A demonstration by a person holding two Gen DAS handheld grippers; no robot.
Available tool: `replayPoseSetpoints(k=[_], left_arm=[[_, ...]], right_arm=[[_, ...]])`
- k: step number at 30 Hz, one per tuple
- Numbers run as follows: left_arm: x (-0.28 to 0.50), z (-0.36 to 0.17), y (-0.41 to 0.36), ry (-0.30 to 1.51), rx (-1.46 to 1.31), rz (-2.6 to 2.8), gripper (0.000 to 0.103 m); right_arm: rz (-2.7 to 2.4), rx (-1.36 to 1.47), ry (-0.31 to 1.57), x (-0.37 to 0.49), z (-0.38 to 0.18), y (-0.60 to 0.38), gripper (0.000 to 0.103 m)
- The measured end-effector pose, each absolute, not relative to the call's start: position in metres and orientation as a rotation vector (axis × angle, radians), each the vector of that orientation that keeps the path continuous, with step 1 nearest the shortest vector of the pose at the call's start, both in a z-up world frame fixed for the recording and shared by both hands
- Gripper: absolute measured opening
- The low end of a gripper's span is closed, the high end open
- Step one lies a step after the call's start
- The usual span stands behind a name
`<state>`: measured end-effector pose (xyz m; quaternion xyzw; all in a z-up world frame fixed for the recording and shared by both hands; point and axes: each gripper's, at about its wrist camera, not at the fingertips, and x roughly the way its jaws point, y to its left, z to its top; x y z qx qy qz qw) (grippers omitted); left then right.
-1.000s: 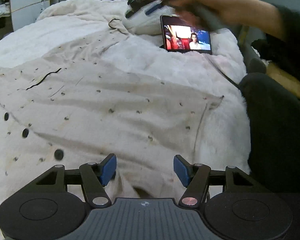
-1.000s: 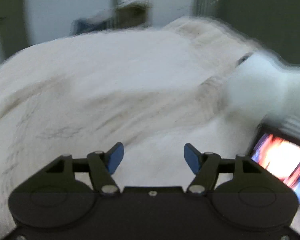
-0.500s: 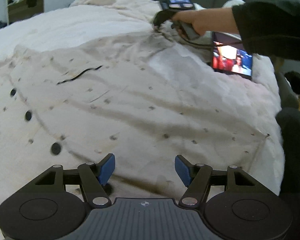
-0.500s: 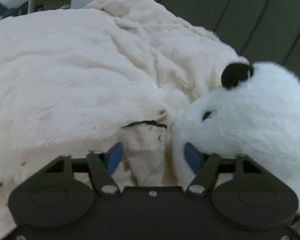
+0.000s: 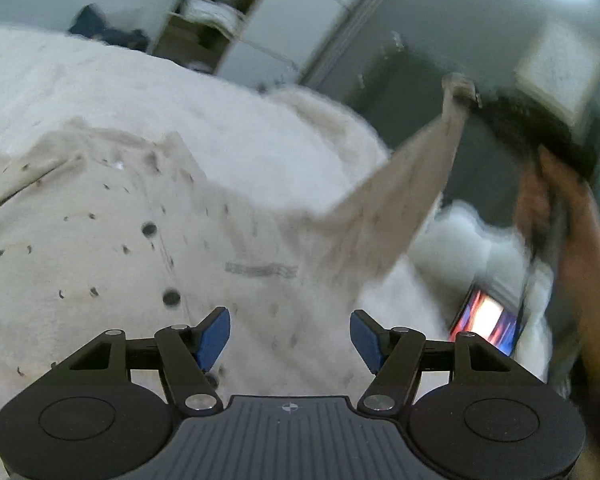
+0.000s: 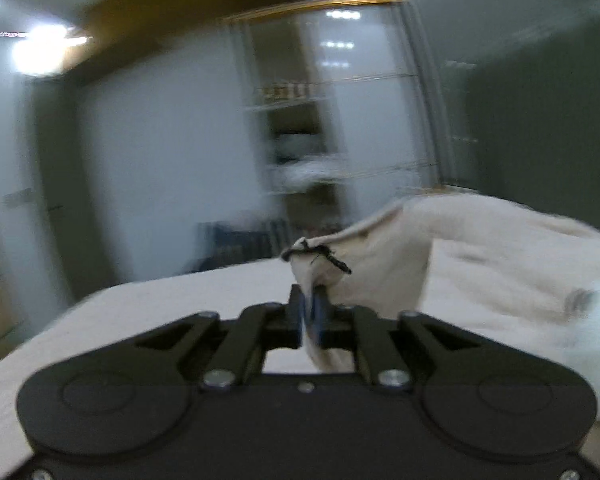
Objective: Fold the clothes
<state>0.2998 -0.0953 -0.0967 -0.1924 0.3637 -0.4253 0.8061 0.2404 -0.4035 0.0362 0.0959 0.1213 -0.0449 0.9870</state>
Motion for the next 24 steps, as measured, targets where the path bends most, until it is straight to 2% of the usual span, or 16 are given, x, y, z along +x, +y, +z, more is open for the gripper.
replayPoseSetpoints(k=[1,3,4,8,13,15,18,22,24], left_arm=[[0.305,-0.097,-0.087,0.776,-0.48,-0.889,0.067],[0.317,-0.102,-0.071,0.783,-0.589,-0.836,0.068],[0.325,-0.107,-0.061,0.792,-0.64,-0.788,0.068],[0.342,-0.116,-0.05,0.803,-0.66,-0.668,0.068],[0.354,-0.123,-0.073,0.81,-0.568,-0.684,0.068],[0.35,-0.125,-0.091,0.797,-0.439,-0.705,0.068],[0.337,-0.126,-0.116,0.722,-0.201,-0.789,0.07],[0.321,-0.121,-0.154,0.57,0.092,-0.849,0.07],[0.324,-0.118,-0.17,0.558,0.178,-0.887,0.07]], right_arm=[[-0.002,0.175,0.292,0.245,0.021,-0.375,0.063],[0.151,0.125,0.421,0.254,-0.016,-0.336,0.06],[0.192,0.07,0.52,0.256,-0.056,-0.306,0.058],[0.178,-0.017,0.557,0.227,-0.132,-0.292,0.06],[0.166,0.023,0.644,0.23,-0.137,-0.323,0.062],[0.099,0.069,0.615,0.233,-0.126,-0.343,0.069],[-0.032,0.245,0.636,0.238,-0.12,-0.393,0.069],[-0.158,0.53,0.694,0.226,-0.138,-0.469,0.069],[-0.183,0.556,0.703,0.218,-0.143,-0.485,0.069]])
